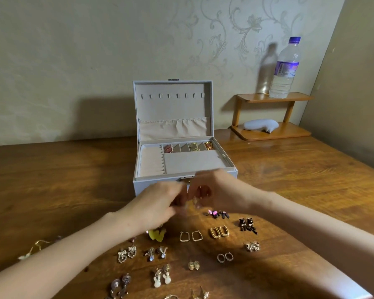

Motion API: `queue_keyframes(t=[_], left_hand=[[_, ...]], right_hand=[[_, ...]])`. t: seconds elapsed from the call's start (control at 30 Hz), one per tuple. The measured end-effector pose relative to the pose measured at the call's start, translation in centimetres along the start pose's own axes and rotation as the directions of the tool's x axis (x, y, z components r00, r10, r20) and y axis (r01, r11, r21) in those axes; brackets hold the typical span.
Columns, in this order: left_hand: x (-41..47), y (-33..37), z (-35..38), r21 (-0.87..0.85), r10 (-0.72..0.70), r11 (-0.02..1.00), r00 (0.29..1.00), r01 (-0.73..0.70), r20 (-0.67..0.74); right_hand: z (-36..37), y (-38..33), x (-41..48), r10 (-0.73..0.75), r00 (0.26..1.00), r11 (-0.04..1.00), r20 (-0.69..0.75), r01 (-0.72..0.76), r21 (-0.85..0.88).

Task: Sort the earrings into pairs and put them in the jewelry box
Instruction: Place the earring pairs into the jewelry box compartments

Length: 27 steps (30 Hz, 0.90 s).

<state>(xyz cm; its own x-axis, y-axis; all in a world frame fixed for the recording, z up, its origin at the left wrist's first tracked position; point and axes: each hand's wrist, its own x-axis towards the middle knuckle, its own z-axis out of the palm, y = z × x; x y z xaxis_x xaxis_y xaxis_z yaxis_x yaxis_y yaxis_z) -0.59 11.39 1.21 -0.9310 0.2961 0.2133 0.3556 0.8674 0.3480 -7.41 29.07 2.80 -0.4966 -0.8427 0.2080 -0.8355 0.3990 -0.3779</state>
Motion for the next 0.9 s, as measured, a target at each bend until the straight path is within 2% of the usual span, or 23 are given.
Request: queue_keyframes(t=[0.1,0.23,0.4,0.57,0.73,0.9], left_hand=[[1.2,-0.3,-2.2,-0.078,-0.009,0.997,0.995,0.002,-0.098],[3.8,-1.7,-3.9,-0.136,-0.053,0.99,0.978,0.026,-0.199],[7.7,-4.3,-4.4,-0.236,-0.159,0.967,0.948,0.094,-0.274],[10.1,-6.1,-3.8,-0.249,-0.2,0.961,0.924,0.121,-0.325],[11.0,-7.2,-2.8,-0.256,-0.222,0.957,0.916,0.138,-0.335],[11.3,-7.4,-1.9,-0.241,-0.213,0.962,0.911,0.131,-0.354]], right_hand=[[-2.6,0.3,1.6,0.048,0.995,0.995,-0.093,-0.039,0.094],[-5.0,1.6,4.2,0.19,0.959,0.949,-0.209,-0.125,0.288],[-5.7,4.8,8.3,0.329,0.912,0.91,-0.246,-0.238,0.339],[-4.9,7.6,11.3,0.379,0.898,0.908,-0.224,-0.315,0.275],[-4.0,9.0,12.7,0.329,0.91,0.941,-0.253,-0.337,0.013],[-3.1,9.6,13.0,0.284,0.919,0.953,-0.274,-0.301,-0.021]])
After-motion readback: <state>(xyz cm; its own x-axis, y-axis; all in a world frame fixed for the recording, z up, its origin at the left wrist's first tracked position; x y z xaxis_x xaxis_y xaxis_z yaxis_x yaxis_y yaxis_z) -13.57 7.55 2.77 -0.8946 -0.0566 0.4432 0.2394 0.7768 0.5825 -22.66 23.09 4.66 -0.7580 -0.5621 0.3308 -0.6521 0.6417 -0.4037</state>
